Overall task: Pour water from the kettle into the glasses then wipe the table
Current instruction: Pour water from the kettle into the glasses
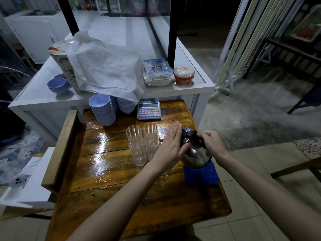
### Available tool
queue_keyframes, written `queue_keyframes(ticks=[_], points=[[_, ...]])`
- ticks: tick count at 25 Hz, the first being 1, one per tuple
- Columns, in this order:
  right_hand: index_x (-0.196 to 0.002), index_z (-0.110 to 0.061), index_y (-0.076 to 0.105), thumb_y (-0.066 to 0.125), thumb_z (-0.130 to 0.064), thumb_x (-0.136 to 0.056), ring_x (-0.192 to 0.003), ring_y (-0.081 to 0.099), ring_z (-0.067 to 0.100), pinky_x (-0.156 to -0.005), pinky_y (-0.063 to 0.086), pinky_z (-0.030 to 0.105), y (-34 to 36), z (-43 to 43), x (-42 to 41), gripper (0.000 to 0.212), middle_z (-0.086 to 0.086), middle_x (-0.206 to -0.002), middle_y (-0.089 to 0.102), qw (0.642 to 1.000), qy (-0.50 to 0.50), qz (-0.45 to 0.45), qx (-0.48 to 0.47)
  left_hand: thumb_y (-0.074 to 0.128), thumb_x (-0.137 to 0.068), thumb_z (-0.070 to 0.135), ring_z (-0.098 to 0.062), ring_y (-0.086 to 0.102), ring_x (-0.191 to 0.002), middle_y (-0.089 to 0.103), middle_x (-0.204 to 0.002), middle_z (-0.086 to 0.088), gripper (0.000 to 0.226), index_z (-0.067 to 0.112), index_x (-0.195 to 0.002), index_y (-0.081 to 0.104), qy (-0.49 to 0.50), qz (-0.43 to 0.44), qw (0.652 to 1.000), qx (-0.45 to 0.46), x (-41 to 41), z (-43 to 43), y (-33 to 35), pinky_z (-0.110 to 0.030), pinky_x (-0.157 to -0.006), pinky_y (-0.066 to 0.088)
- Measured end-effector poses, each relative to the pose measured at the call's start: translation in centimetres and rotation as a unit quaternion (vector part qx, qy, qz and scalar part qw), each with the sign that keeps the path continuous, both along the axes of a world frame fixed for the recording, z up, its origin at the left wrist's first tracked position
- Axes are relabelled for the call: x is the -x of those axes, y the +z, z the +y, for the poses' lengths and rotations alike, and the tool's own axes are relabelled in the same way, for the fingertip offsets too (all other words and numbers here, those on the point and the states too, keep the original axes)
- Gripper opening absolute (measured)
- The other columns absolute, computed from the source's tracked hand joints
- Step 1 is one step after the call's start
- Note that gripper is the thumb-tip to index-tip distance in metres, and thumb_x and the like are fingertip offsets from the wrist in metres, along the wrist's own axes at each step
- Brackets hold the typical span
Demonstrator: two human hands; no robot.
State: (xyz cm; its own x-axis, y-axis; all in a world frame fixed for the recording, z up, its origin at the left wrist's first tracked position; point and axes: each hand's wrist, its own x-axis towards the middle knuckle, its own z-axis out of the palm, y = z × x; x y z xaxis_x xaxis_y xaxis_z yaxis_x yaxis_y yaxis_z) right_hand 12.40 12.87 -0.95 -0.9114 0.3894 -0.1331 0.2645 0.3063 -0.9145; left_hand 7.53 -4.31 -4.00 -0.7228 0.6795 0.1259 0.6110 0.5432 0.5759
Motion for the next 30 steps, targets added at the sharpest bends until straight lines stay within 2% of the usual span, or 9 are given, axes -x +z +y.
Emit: queue_keyframes(ticks=[8,14,19,23,25,30], points=[[-0.062,-0.018,0.065,0.056,-0.026,-0.094,-0.07,0.059,0.02,-0.072,0.049,0.043,-0.4,0.1,0.1,0.034,0.001,-0.063,0.059,1.0,0.005,0.008,-0.003,0.03,-0.101,0.048,-0.009,-0.014,-0.147,-0.011,-0.161,-0.004,0.073,0.013,-0.153,-0.007,-0.001,0.005,1.0,0.012,0.0,0.1,0.2,-0.023,-0.116,-0.009],[-0.059,-0.02,0.063,0.056,-0.023,-0.095,-0.065,0.055,0.013,-0.062,0.043,0.03,-0.3,0.1,0.2,0.037,-0.005,-0.059,0.057,1.0,-0.001,0.01,0.0,0.031,-0.101,0.047,-0.011,-0.014,-0.147,-0.01,-0.161,-0.005,0.073,0.012,-0.153,-0.006,-0.002,0.004,1.0,0.009,0.2,0.1,0.5,-0.028,-0.119,-0.007],[-0.066,-0.016,0.069,0.056,-0.029,-0.093,-0.074,0.061,0.022,-0.071,0.049,0.044,-1.0,0.4,0.3,0.032,0.005,-0.069,0.064,1.0,0.005,0.006,0.015,0.031,-0.101,0.047,-0.01,-0.015,-0.147,-0.012,-0.161,-0.004,0.074,0.013,-0.153,-0.008,-0.005,0.003,1.0,0.013,0.2,0.1,0.5,-0.027,-0.119,-0.008],[-0.054,-0.029,0.068,0.057,-0.033,-0.089,-0.07,0.058,0.017,-0.067,0.044,0.038,-1.5,0.6,0.5,0.037,-0.012,-0.054,0.059,1.0,-0.008,0.01,0.014,0.031,-0.101,0.048,-0.01,-0.014,-0.147,-0.01,-0.162,-0.004,0.074,0.012,-0.154,-0.006,-0.001,0.013,1.0,0.018,0.3,0.2,0.2,-0.029,-0.12,-0.006],[-0.051,-0.032,0.067,0.057,-0.03,-0.091,-0.069,0.057,0.015,-0.067,0.044,0.038,-1.5,0.6,0.4,0.041,-0.012,-0.054,0.058,1.0,-0.008,0.011,0.012,0.03,-0.101,0.049,-0.009,-0.014,-0.147,-0.011,-0.162,-0.003,0.074,0.013,-0.154,-0.006,-0.001,0.013,1.0,0.021,0.3,0.2,0.2,-0.028,-0.12,-0.006],[-0.059,-0.02,0.067,0.057,-0.03,-0.091,-0.07,0.06,0.019,-0.069,0.047,0.044,-1.1,0.6,0.4,0.035,-0.002,-0.061,0.062,1.0,-0.001,0.014,0.009,0.03,-0.101,0.05,-0.009,-0.014,-0.147,-0.011,-0.162,-0.003,0.074,0.014,-0.153,-0.008,0.0,0.014,1.0,0.023,0.3,0.2,0.4,-0.024,-0.117,-0.009]])
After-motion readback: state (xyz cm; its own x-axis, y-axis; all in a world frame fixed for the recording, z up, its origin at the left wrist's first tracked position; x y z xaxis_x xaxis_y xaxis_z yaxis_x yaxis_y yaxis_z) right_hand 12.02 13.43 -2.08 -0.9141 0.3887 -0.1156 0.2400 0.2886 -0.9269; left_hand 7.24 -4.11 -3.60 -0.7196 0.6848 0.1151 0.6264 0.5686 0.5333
